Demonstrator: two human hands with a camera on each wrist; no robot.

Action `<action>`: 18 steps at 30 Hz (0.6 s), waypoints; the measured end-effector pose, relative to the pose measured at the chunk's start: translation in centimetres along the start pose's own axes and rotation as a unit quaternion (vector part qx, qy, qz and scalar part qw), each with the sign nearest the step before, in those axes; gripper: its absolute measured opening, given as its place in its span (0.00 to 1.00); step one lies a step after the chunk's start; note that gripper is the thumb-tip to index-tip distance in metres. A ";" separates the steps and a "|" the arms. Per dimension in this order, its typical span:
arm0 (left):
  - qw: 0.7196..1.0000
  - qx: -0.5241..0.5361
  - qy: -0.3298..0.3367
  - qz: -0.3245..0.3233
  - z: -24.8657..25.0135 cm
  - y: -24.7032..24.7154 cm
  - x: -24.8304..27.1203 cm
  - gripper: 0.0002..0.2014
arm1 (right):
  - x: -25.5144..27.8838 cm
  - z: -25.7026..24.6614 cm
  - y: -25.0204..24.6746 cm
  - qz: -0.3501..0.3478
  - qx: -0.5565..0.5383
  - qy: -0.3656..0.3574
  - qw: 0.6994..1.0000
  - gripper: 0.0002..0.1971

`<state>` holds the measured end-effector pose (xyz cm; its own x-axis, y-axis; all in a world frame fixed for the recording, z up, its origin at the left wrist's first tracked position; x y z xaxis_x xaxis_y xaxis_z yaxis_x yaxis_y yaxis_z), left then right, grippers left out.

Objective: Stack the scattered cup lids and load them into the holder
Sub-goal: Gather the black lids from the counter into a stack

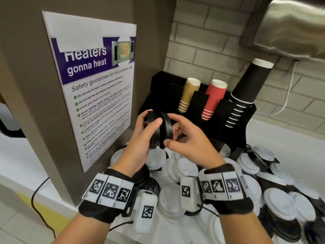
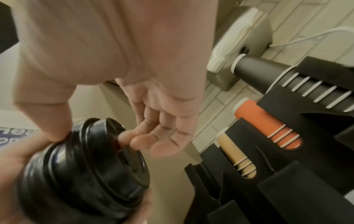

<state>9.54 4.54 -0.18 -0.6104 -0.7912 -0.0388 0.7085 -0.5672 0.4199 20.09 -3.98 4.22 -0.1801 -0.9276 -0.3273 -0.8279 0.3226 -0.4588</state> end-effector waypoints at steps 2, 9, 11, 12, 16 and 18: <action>1.000 -0.010 -0.007 -0.025 -0.1 0.6 0.3 0.31 | 0.8 0.4 0.2 0.013 -0.012 -0.005 1.000 0.31; 0.993 -0.051 -0.038 -0.094 -0.4 1.0 1.2 0.25 | 1.7 1.5 -0.2 -0.006 -0.141 0.009 0.990 0.39; 0.994 -0.051 -0.033 -0.086 -0.3 0.9 1.3 0.26 | 1.6 1.4 0.0 0.001 -0.136 0.001 0.991 0.39; 0.995 -0.049 -0.030 -0.080 -0.3 0.9 1.3 0.27 | 1.6 1.5 0.2 0.007 -0.136 -0.001 0.991 0.39; 0.996 -0.038 -0.035 -0.074 -0.5 0.7 1.4 0.26 | 1.4 1.8 1.0 0.013 -0.151 -0.004 0.988 0.38; 0.995 -0.046 -0.041 -0.076 -0.5 0.5 1.6 0.26 | 1.4 1.8 1.1 -0.001 -0.153 -0.011 0.988 0.37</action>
<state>9.14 2.84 -0.49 -0.7368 -0.6758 -0.0203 0.6332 -0.7002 0.3300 19.86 -4.54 1.77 -0.1696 -0.9224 -0.3469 -0.9505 0.2461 -0.1896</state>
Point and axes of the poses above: each hand's wrist, its own x-axis away from the middle knuckle, its own y-axis out of the palm, z = x × y, the point moved 4 cm from there along -x, towards the middle knuckle, and after that the axes turned 5 degrees about -y, right-handed, at the moved point
